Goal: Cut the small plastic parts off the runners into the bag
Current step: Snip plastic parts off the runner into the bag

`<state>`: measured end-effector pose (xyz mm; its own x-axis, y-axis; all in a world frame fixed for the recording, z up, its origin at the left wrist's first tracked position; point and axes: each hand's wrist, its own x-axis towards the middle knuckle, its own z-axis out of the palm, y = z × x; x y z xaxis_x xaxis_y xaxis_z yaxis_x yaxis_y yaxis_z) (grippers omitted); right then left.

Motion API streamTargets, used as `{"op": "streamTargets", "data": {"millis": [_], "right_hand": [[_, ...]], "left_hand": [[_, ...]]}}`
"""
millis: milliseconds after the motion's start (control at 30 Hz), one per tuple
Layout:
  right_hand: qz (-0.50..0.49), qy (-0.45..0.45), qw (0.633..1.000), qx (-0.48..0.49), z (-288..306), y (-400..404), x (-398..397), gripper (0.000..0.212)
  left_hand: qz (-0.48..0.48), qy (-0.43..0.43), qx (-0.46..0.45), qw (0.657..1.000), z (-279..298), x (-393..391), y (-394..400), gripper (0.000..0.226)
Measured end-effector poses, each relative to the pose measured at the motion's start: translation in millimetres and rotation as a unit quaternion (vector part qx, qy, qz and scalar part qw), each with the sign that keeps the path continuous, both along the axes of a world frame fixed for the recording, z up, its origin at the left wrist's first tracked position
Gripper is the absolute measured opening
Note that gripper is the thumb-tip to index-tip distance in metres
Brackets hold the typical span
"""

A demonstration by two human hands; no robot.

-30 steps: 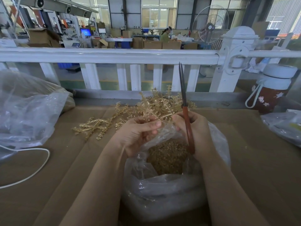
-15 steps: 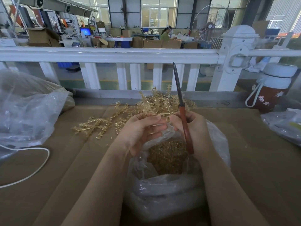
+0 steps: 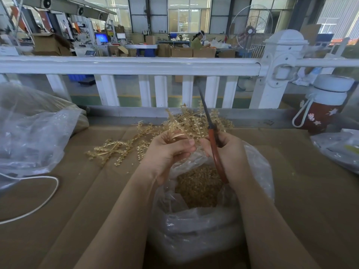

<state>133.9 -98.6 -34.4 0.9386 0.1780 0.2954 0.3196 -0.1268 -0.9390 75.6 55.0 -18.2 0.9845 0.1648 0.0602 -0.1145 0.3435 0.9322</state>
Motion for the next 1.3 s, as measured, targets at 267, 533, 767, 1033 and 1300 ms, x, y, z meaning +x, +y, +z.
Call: {"op": "streamTargets", "data": {"millis": [267,533,767,1033,1300], "right_hand": [[-0.005,-0.057,0.996,-0.069,-5.5,-4.5,2.1,0.049],[0.004,-0.139,0.956,-0.259,-10.4,-5.9,1.2,0.056],[-0.009,-0.188,0.943,-0.275,-8.6,-5.9,-2.6,0.052],[-0.020,-0.187,0.938,-0.292,-10.0,-5.4,-1.8,0.055],[-0.022,-0.185,0.938,-0.291,-8.4,-4.8,-3.3,0.057]], "left_hand": [[0.106,-0.048,-0.009,0.993,1.5,0.7,7.5,0.030],[0.171,-0.070,0.100,0.978,0.8,-1.5,15.3,0.034],[0.183,-0.075,0.103,0.975,-0.5,-0.7,15.7,0.034],[0.181,-0.072,0.121,0.973,1.2,-2.7,15.6,0.038],[0.176,-0.076,0.107,0.976,0.0,-1.2,17.1,0.036]]}}
